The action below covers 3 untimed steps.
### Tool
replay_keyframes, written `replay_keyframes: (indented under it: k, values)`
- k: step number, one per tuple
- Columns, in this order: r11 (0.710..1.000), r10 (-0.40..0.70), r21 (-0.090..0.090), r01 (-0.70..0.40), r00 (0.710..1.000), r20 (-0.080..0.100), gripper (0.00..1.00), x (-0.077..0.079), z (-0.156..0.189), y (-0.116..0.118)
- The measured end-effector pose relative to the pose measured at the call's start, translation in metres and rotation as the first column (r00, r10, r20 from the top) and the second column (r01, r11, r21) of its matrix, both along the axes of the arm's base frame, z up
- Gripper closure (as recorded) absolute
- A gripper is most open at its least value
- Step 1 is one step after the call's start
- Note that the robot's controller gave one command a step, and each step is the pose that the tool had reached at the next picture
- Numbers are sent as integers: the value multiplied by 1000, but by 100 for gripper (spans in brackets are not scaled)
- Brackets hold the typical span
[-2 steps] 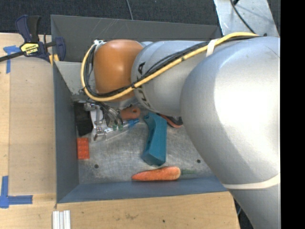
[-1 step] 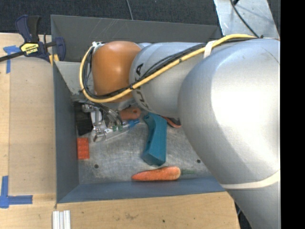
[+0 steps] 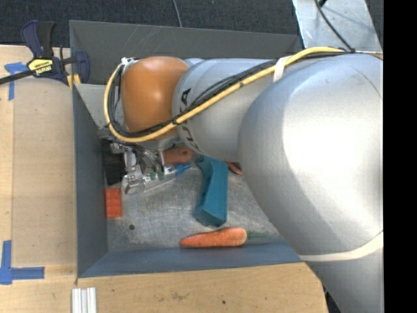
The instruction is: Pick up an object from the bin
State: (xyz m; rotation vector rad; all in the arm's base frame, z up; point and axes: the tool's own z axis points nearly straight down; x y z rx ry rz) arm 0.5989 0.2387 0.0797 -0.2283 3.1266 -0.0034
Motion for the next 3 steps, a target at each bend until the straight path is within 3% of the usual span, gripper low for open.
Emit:
replay_keyframes:
  k: [1, 2, 3]
  values:
    - [995, 96, 6, -96, 995, -2, 100, 12, -1, -7]
    - [995, 96, 6, -96, 995, -2, 100, 12, -1, -7]
    - [996, 87, 1, -87, 996, -12, 100, 7, 40, -10]
